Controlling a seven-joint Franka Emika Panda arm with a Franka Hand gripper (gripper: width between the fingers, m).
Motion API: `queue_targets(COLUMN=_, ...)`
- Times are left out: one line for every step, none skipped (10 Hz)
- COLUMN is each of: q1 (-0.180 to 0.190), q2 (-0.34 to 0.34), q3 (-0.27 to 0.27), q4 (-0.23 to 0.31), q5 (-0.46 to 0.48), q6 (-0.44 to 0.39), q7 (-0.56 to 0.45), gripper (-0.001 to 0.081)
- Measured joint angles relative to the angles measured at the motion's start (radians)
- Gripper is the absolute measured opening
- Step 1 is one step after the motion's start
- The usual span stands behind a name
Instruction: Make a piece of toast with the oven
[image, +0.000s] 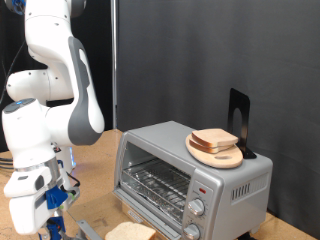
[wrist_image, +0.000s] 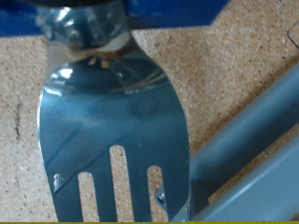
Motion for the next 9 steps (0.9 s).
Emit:
queue_targets(q1=0.000, q2=-0.001, q3=0.006, q4=0.000, q5=0.001, q6=0.001, q7=0.000, gripper=0.0366)
queue_targets(q1=0.001, q2=-0.001, q3=0.008, q4=0.000, q5=0.001, q6=0.003, q7=0.000, gripper=0.0366)
queue_targets(q1=0.003, q2=-0.001, q3=0.008, q4=-0.001, q5=-0.001, q6=0.005, q7=0.001, gripper=0.0366)
queue_targets(q1=0.005, q2=-0.001, q3=0.008, q4=-0.001, q5=-0.002, q6=0.007, q7=0.003, gripper=0.0366)
queue_targets(q1=0.006, q2=-0.001, q3=0.008, q4=-0.001, q5=-0.004, q6=0.008, q7=0.004, gripper=0.0366)
queue_targets(q1=0.006, q2=-0.001, q3=0.008, q4=-0.002, q5=-0.009, q6=0.013, q7=0.004, gripper=0.0366)
queue_targets(q1=0.006, q2=-0.001, q3=0.004, q4=-0.006, q5=-0.022, q6=0.023, q7=0.008, gripper=0.0366)
queue_targets(q1=0.006, q2=0.000, q3=0.002, q4=-0.010, q5=-0.029, q6=0.033, q7=0.014, gripper=0.0366)
queue_targets(q1=0.006, q2=0.000, q3=0.002, q4=-0.010, q5=-0.029, q6=0.036, q7=0.014, gripper=0.0366)
